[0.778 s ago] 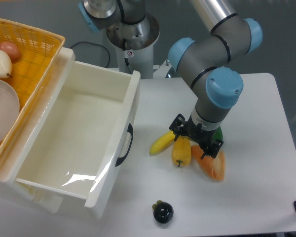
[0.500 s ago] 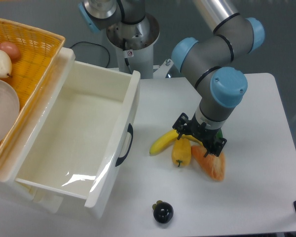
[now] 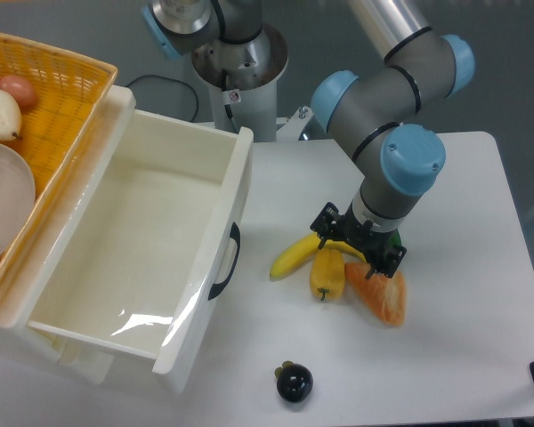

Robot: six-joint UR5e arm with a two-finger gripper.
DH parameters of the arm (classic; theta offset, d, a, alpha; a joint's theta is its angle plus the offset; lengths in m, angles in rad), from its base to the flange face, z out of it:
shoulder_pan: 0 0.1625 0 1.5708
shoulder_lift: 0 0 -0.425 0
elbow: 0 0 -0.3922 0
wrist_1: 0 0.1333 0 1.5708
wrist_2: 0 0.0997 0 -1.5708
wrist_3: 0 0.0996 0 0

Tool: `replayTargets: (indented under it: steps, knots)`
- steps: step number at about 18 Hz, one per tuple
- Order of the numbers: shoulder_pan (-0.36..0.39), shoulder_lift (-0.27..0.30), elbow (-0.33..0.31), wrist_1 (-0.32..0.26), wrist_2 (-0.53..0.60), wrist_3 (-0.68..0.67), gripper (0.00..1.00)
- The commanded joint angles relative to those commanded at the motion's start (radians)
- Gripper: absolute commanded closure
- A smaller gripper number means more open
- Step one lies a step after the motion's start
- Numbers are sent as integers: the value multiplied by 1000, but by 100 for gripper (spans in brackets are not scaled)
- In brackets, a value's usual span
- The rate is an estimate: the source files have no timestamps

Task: Pick up the yellow pepper
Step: 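Hover the gripper above the yellow pepper among the vegetables, then lower the gripper onto the yellow pepper and close around it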

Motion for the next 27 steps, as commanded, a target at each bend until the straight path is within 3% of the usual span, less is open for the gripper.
replayTargets:
  steps: [3, 7, 11, 17, 21, 27]
  knots:
    - [-1, -3, -20, 3, -28, -157, 0]
    - [-14, -6, -40, 37, -28, -211, 0]
    - [-14, -23, -60, 80, -23, -205, 0]
    - [-26, -49, -64, 83, -22, -202, 0]
    - [-29, -64, -107, 158, -20, -202, 0]
    - [-29, -77, -109, 167, 3, -200, 0]
